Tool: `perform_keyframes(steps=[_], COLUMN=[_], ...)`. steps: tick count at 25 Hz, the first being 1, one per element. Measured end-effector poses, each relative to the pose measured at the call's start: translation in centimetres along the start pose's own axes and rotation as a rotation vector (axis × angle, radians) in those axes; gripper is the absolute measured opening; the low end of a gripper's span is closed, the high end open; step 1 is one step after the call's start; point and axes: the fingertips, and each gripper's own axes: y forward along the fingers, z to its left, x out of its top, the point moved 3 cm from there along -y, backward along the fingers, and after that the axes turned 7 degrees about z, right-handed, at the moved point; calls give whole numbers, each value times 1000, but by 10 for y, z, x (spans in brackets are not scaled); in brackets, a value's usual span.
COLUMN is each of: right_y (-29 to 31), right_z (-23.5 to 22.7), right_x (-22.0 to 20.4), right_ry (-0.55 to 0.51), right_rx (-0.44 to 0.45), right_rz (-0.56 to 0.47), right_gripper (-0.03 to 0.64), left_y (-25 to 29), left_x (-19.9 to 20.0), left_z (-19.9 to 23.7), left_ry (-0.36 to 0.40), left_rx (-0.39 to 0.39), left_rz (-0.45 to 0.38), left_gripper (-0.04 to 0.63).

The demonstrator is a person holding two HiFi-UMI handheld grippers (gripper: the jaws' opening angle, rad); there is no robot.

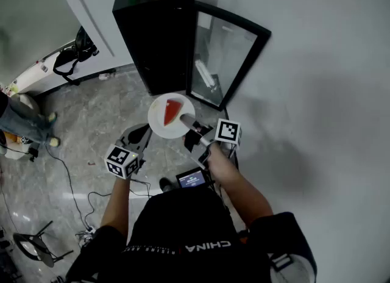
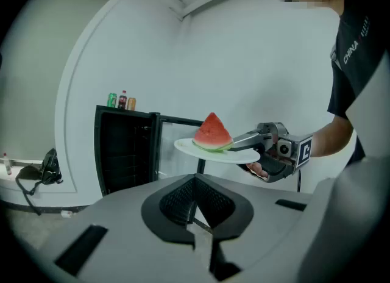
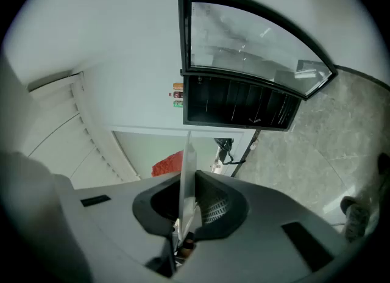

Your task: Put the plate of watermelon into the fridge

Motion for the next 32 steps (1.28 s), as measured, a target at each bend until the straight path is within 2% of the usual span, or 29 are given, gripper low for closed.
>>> perform_keyframes(steps=[14,23,32], right_y=[-3,-4,-10], right_z=[0,-1,-2], right_x=[7,4,0], right_ry=[2,1,10], right_rx=[11,2,-3], right_rz=[-6,-10,-24], right_gripper=[31,31,31], left_y=[8,6,-5], left_x=[9,4,-5], left_z=[1,0,4], left_ry=[-13,-7,-39], left_rx=[-5,-2,6], left_rz=[-18,-17,-10], left_gripper=[6,6,6])
